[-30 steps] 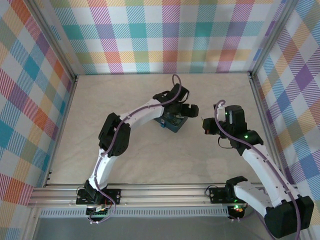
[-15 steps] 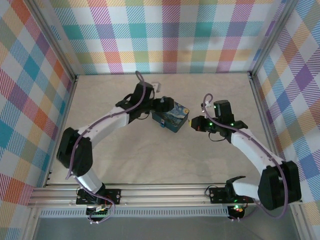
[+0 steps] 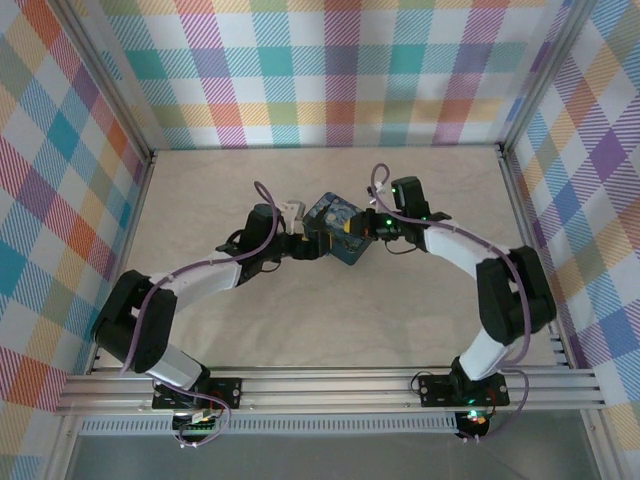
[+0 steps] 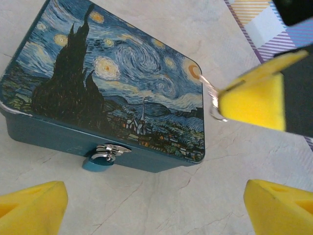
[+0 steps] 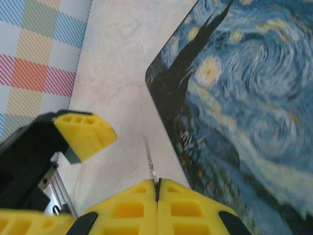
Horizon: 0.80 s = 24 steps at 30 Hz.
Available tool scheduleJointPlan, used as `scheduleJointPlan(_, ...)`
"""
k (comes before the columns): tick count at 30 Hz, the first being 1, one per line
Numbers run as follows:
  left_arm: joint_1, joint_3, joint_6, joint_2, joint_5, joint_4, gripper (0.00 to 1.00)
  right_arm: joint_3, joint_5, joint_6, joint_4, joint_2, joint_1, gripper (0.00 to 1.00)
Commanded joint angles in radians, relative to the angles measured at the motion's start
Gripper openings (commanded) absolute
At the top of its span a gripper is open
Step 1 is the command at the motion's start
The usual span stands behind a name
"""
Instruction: Unlock the padlock with the key
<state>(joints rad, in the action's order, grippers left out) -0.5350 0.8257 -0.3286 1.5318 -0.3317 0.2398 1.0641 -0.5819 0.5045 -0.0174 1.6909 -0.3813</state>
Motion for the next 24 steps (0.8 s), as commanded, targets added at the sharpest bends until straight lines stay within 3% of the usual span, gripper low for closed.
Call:
scheduleJointPlan(1, -0.003, -0.024, -0.007, 0.046, -0.017, 0.120, 0.91, 0.063, -0.043, 0.049, 0.094, 0.077, -0.006, 0.00)
scheduleJointPlan(9, -0.003, -0.039, -0.003, 0.164, -0.022, 0.232, 0.87, 0.163, -0.058, 0.073, 0.125, 0.225, -0.007, 0.00)
scheduleJointPlan(24, -0.003, 0.017, 0.055, 0.309, -0.056, 0.289, 0.75, 0.154, -0.002, -0.008, 0.015, 0.268, -0.007, 0.00)
